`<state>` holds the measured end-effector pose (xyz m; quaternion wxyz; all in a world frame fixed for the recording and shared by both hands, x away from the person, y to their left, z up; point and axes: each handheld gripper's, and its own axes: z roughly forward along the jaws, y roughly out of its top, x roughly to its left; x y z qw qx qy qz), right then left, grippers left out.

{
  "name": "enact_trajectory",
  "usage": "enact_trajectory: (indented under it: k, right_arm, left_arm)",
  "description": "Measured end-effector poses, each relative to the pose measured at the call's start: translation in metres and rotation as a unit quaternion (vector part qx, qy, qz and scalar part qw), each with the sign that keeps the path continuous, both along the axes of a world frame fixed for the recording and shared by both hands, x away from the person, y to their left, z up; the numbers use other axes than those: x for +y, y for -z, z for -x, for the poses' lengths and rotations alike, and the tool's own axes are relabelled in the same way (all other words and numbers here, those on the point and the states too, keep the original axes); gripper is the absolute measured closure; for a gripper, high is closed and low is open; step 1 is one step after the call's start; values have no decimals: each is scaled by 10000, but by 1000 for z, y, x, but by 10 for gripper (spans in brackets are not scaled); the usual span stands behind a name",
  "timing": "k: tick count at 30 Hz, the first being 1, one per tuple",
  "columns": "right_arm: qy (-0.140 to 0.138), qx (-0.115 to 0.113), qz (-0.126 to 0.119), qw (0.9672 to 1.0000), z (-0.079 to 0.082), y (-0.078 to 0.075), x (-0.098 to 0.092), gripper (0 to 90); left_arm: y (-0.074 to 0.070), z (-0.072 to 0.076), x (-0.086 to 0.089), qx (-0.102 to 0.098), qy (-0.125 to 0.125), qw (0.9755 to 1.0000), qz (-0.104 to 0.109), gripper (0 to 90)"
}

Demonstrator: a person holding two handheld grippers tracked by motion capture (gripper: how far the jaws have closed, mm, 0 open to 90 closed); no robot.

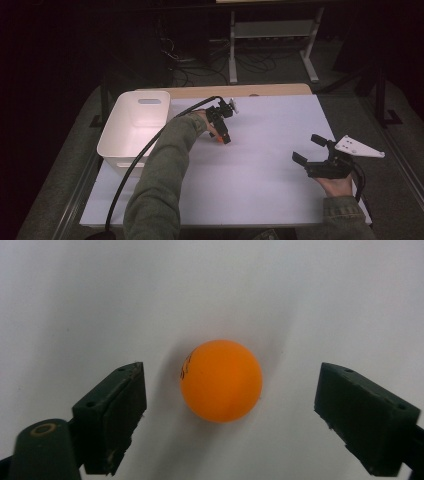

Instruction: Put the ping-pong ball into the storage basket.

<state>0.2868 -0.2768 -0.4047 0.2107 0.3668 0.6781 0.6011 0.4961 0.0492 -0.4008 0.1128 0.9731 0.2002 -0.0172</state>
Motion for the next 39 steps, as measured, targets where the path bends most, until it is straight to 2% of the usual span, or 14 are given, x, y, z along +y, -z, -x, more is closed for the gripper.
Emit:
enact_trajectory:
  k: [6, 11, 17, 36, 37, 39]
  right_arm:
    - [9, -13, 47, 10000, 0, 0, 0, 0]
    - [12, -12, 62, 10000, 0, 0, 0, 0]
    - [14, -21, 67, 10000, 1, 0, 1, 0]
    - [32, -31, 55, 10000, 1, 0, 0, 0]
    - [30, -24, 52, 10000, 1, 0, 0, 0]
    - [15, -16, 66, 10000, 1, 0, 1, 0]
  left_arm:
    - [4, -3, 1, -106, 30, 9998, -137, 217]
    - [5, -3, 0, -106, 52, 9999, -63, 298]
    - [5, -3, 0, -179, 96, 9998, -91, 371]
    - [3, -3, 0, -257, 168, 9995, -105, 500]
    - [2, -2, 1, -289, 279, 9990, -187, 501]
    - [2, -2, 1, -322, 282, 9988, -231, 501]
